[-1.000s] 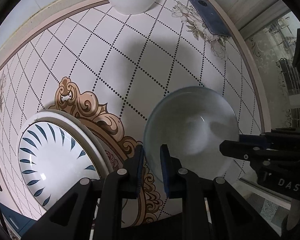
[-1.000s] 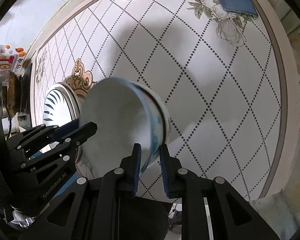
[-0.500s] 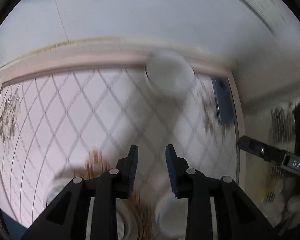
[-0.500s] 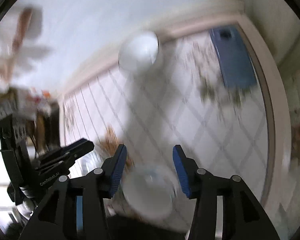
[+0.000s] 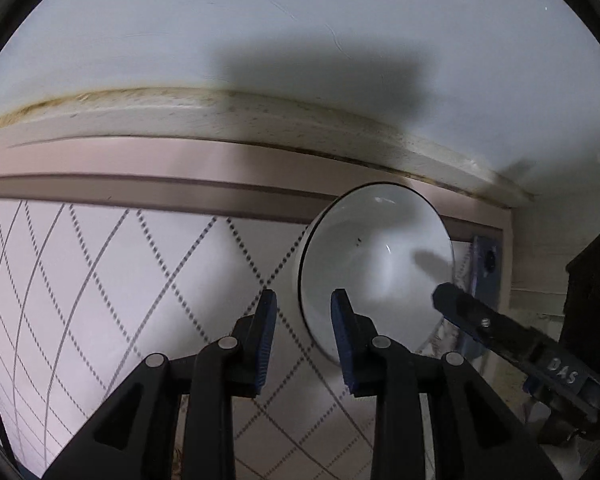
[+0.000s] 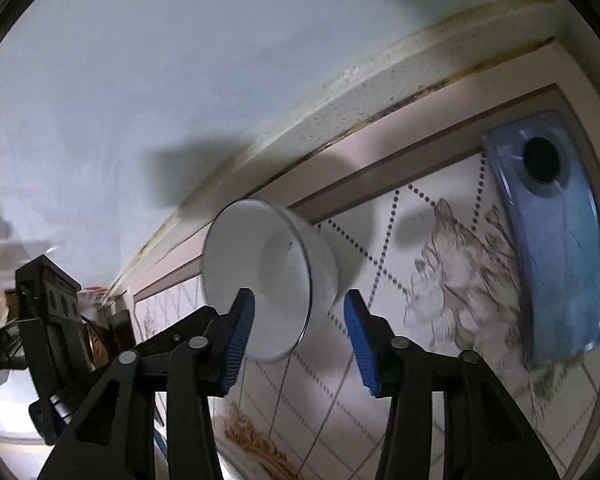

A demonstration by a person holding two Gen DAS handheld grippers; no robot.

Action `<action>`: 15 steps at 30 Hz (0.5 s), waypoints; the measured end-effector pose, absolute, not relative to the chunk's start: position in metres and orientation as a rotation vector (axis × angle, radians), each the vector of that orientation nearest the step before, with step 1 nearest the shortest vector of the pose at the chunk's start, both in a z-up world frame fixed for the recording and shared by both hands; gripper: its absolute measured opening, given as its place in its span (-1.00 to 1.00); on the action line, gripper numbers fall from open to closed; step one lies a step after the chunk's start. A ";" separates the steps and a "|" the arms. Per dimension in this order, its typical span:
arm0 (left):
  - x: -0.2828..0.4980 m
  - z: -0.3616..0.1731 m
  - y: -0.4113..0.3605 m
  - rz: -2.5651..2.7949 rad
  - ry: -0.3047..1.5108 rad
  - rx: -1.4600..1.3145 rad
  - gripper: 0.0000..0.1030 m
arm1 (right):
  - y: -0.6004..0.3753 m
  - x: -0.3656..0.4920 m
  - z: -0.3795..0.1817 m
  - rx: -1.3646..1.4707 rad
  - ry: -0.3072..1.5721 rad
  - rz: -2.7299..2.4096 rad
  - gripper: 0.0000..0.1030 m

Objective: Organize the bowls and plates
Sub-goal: 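Grip the rim of the small black-rimmed white bowl with both grippers, then carry the small bowl into the bowl stack and open both grippers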

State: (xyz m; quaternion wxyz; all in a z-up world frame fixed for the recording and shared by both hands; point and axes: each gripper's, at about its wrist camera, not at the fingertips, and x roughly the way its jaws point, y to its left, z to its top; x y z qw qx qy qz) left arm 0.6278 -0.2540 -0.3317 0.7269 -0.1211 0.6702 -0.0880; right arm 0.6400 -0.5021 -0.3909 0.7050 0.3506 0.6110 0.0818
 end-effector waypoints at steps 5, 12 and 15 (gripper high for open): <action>0.634 -0.334 -0.270 -0.186 1.448 -0.152 -0.70 | -0.489 0.656 -0.405 0.688 1.386 0.156 -0.75; 0.626 -0.327 -0.271 -0.179 1.421 -0.117 -0.74 | -0.478 0.655 -0.399 0.636 1.393 0.160 -0.75; 0.622 -0.319 -0.273 -0.184 1.407 -0.104 -0.74 | -0.475 0.649 -0.398 0.629 1.398 0.165 -0.75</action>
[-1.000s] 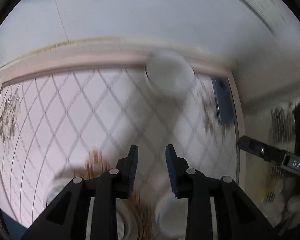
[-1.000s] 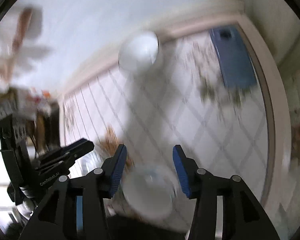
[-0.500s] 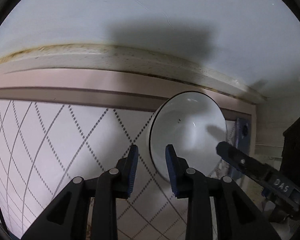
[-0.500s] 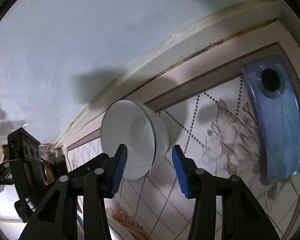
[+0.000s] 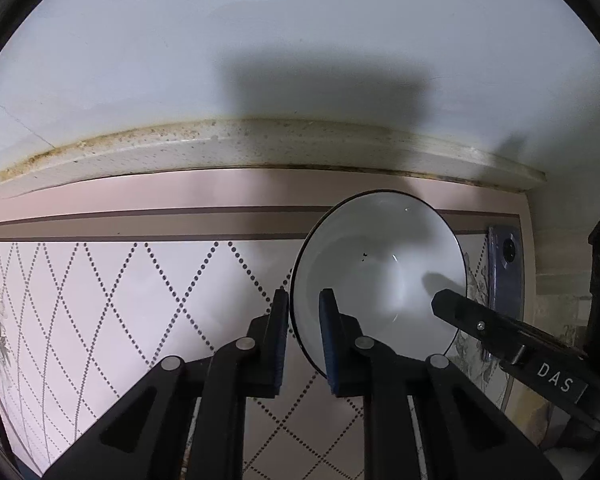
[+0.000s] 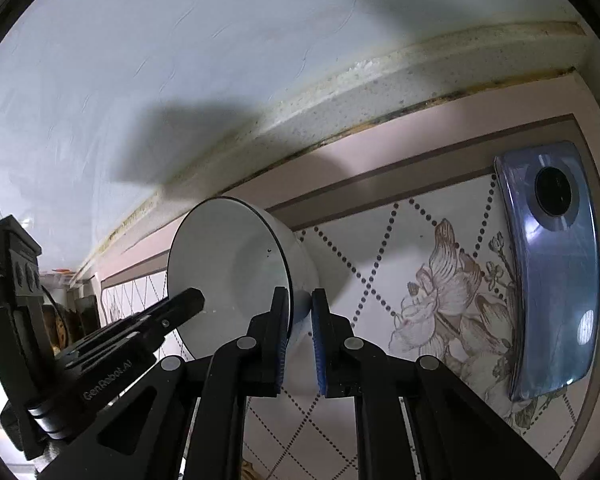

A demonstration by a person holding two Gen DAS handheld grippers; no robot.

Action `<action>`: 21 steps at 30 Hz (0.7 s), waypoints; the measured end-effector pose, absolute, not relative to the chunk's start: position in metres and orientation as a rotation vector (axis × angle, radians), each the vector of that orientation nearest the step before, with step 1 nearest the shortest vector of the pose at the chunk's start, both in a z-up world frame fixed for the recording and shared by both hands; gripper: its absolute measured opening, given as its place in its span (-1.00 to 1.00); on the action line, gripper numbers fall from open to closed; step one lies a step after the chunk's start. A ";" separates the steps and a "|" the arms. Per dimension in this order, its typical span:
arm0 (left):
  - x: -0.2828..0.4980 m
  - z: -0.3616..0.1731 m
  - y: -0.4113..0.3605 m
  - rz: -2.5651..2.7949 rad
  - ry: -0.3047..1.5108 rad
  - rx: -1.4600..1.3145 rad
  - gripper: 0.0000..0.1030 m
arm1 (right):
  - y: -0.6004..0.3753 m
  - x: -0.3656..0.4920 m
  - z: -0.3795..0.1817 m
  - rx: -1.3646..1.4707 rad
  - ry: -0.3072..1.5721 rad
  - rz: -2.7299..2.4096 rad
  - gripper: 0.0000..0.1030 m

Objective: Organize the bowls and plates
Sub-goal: 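Carry the small bowl into the bowl stack and open both grippers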

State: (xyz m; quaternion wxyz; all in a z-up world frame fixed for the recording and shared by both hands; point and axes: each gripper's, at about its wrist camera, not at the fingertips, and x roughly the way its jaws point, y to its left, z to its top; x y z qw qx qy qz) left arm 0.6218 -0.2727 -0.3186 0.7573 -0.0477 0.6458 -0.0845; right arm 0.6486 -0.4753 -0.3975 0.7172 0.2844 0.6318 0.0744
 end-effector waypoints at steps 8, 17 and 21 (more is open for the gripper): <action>0.587 -0.285 -0.272 -0.237 1.366 -0.085 -0.74 | -0.470 0.619 -0.368 0.604 1.376 0.179 -0.75; 0.515 -0.239 -0.262 -0.328 1.321 -0.062 -0.74 | -0.466 0.552 -0.310 0.569 1.327 0.171 -0.75; 0.477 -0.226 -0.259 -0.362 1.310 -0.045 -0.74 | -0.467 0.514 -0.286 0.555 1.312 0.163 -0.75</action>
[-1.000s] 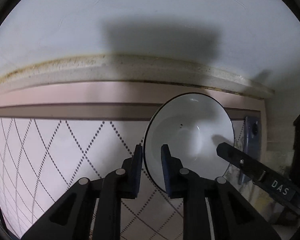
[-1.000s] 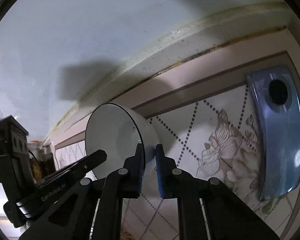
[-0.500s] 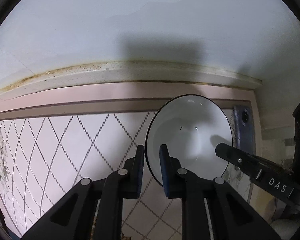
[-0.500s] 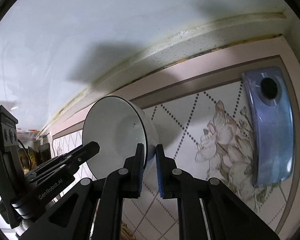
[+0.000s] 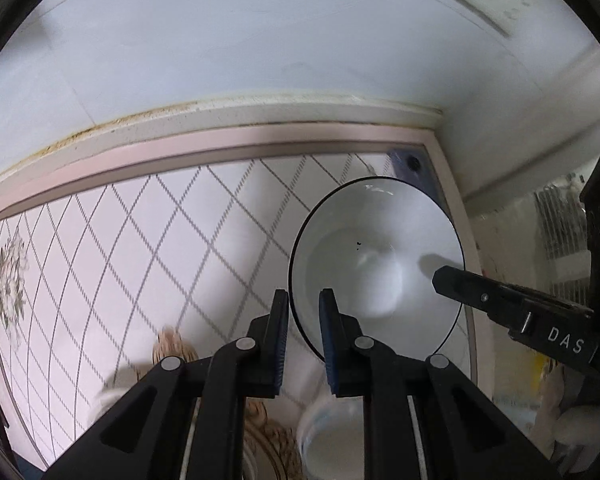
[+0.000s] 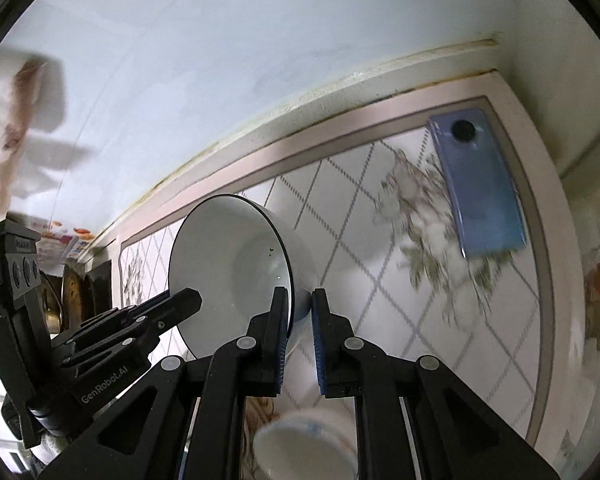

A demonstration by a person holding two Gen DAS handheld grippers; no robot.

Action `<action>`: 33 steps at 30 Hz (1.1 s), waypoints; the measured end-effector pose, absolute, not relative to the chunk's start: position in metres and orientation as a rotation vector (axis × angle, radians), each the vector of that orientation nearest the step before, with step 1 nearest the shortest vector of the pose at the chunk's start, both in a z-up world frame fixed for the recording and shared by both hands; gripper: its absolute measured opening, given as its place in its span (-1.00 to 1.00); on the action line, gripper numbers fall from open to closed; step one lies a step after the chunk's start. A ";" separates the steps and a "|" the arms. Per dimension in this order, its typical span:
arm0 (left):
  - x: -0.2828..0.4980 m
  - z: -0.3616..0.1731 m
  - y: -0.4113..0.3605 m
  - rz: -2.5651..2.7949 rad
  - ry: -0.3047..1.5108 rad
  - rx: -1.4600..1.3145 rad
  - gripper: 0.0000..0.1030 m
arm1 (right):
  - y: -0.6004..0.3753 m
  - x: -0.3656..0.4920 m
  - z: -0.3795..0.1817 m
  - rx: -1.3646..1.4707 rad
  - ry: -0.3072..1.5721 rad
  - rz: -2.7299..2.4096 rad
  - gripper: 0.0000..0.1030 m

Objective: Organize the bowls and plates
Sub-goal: 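Carry the small bowl into the bowl stack and open both grippers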

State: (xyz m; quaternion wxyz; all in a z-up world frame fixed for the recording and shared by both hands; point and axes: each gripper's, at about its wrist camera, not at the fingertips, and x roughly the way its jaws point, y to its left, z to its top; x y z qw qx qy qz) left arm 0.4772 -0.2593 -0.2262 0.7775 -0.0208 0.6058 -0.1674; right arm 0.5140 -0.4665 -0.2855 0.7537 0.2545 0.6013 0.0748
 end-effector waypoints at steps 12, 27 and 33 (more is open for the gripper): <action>0.383 -0.227 -0.258 -0.425 1.333 -0.017 -0.74 | -0.446 0.387 -0.261 0.541 1.342 0.161 -0.75; 0.356 -0.267 -0.269 -0.406 1.380 0.055 -0.74 | -0.442 0.345 -0.304 0.533 1.421 0.133 -0.75; 0.355 -0.275 -0.274 -0.401 1.393 0.081 -0.74 | -0.444 0.345 -0.314 0.529 1.440 0.133 -0.74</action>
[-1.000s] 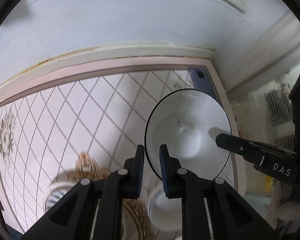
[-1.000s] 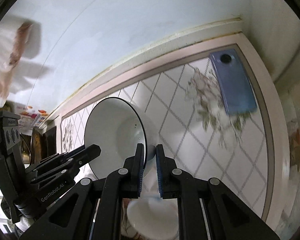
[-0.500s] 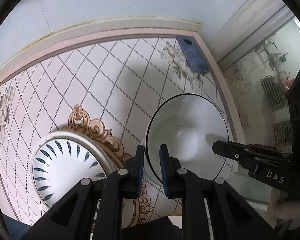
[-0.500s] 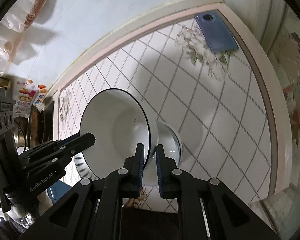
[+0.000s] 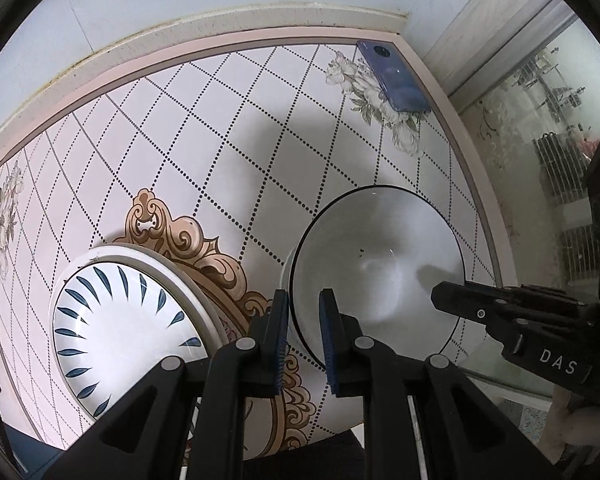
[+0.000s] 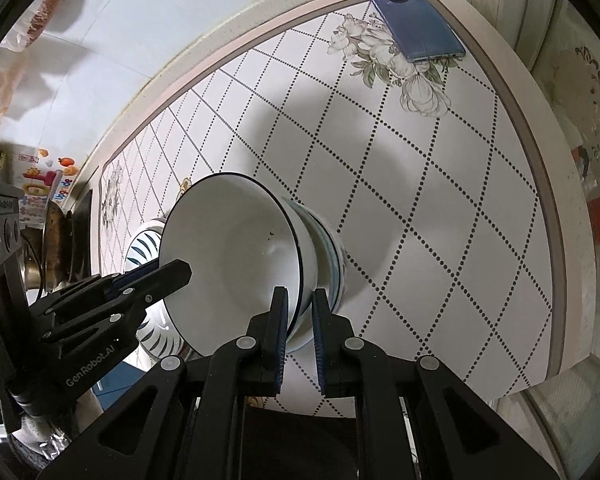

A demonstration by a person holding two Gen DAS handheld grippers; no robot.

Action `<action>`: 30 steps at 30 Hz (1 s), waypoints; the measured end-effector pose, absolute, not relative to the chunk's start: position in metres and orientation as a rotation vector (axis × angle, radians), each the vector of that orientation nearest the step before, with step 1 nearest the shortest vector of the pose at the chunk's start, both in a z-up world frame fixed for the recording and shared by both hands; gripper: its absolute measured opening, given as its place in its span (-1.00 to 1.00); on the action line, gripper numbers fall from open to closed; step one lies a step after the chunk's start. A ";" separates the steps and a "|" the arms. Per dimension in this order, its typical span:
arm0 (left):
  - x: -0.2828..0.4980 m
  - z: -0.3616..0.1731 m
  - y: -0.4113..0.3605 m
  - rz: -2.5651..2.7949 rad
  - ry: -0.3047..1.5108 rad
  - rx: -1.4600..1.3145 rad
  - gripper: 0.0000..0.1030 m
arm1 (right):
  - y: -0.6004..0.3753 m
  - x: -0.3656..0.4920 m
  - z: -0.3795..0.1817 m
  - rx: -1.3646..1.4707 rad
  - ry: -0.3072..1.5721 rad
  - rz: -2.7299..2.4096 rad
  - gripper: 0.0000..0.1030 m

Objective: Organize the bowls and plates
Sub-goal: 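Carry the small bowl into the bowl stack and open both grippers, then clamp the bowl stack between the left and right grippers from opposite sides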

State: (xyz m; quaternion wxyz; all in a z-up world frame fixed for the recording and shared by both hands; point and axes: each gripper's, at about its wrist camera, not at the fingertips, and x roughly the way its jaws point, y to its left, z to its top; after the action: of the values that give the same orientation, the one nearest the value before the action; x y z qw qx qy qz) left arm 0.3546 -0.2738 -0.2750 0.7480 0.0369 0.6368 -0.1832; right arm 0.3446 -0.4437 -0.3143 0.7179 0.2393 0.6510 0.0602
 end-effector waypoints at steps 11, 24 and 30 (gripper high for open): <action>0.358 -0.286 -0.276 -0.383 1.418 0.095 -0.74 | -0.443 0.349 -0.327 0.512 1.471 0.142 -0.74; 0.354 -0.269 -0.273 -0.374 1.393 0.114 -0.72 | -0.440 0.348 -0.328 0.500 1.490 0.123 -0.72; 0.336 -0.218 -0.260 -0.392 1.308 0.124 -0.67 | -0.429 0.334 -0.289 0.437 1.438 0.107 -0.16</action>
State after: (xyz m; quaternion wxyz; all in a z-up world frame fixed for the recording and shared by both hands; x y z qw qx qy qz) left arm 0.3361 -0.2596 -0.2178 0.7742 0.0573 0.6039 -0.1809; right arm 0.3336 -0.4294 -0.2889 0.7295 0.1983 0.6528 0.0487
